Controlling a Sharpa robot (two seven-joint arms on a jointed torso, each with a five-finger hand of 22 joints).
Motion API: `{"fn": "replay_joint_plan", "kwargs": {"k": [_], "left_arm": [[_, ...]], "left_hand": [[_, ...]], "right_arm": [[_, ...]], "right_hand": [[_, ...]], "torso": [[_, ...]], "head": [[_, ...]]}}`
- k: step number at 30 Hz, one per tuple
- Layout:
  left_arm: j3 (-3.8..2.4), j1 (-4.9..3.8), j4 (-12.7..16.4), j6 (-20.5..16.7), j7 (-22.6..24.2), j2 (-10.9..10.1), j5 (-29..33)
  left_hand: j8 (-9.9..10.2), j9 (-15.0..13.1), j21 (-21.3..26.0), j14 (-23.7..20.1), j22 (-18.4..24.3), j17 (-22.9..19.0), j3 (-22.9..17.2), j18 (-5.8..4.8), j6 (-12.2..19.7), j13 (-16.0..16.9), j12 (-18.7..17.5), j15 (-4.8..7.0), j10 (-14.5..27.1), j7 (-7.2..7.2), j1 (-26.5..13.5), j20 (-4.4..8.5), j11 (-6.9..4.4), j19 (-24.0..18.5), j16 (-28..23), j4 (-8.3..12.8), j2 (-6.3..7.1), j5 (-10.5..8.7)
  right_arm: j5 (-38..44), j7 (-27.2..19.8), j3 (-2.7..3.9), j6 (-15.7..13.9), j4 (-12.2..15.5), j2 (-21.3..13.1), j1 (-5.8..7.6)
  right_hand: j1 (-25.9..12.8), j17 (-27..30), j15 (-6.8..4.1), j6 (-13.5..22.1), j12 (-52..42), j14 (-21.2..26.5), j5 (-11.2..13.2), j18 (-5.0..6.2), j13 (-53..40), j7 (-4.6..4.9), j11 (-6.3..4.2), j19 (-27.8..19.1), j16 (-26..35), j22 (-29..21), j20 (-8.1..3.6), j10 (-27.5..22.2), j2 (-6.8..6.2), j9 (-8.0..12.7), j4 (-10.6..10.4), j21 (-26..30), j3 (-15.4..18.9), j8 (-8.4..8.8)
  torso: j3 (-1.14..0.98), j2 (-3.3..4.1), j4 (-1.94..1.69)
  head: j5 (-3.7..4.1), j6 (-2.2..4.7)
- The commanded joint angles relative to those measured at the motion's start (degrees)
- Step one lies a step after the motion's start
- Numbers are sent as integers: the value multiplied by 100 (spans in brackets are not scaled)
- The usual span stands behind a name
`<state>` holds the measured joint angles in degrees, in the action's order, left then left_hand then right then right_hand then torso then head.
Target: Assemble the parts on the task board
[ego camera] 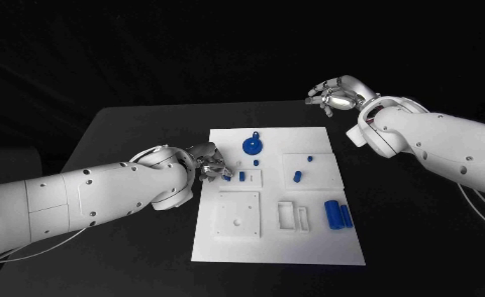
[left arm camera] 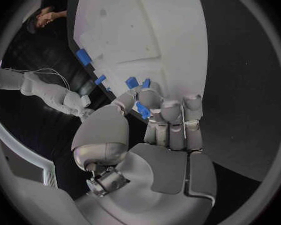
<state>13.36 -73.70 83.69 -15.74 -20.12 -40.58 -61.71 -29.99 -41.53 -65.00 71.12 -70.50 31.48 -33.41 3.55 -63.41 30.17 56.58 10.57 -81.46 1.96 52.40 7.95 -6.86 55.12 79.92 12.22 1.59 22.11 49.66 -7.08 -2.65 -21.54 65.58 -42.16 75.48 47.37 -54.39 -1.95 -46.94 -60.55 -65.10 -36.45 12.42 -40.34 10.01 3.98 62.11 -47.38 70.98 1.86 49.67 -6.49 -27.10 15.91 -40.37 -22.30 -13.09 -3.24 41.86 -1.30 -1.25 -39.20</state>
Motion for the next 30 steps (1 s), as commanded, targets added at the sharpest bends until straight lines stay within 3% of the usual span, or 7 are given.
{"fn": "replay_joint_plan", "kwargs": {"k": [1, 13, 30], "left_arm": [[8, 17, -11, 4, 46, 11, -51], [9, 32, -10, 313, -24, 14, -6], [9, 32, -52, 292, -90, -13, -133]], "left_hand": [[-235, -7, -27, 83, -6, 9, -202, 46, -387, 6, 20, 149, 32, -335, -2, 784, -72, 40, 24, 154, -40, 20], [-245, -8, -31, 86, -12, 12, -208, 49, -388, 12, 40, 157, 30, -338, 0, 783, -76, 40, 35, 161, -38, 23], [-256, -10, -37, 83, -19, 15, -213, 51, -386, 18, 62, 163, 36, -341, 2, 782, -78, 37, 45, 176, -29, 34]], "right_arm": [[-28, -52, 4, 53, -8, 5, -3], [-28, -48, 4, 85, -20, 7, -43], [-27, -52, 4, 81, -22, -6, -49]], "right_hand": [[-60, 7, 10, 3, -39, 34, -39, 258, 8, 49, 19, -6, 10, 6, 25, -41, 11, 5, -39, 25, -2, -38], [-57, 9, 10, 5, -48, 36, -71, 258, 18, 48, 19, -5, 8, 13, 23, -46, 27, 8, -32, 31, -10, -42], [-66, 10, 11, 7, -52, 38, -80, 258, 24, 49, 20, -5, 7, 17, 24, -49, 25, 9, -31, 34, -6, -43]], "torso": [[-2, 1, 0], [-1, 0, 2], [-1, 0, 0]], "head": [[-12, -6], [-24, -37], [-14, -51]]}}
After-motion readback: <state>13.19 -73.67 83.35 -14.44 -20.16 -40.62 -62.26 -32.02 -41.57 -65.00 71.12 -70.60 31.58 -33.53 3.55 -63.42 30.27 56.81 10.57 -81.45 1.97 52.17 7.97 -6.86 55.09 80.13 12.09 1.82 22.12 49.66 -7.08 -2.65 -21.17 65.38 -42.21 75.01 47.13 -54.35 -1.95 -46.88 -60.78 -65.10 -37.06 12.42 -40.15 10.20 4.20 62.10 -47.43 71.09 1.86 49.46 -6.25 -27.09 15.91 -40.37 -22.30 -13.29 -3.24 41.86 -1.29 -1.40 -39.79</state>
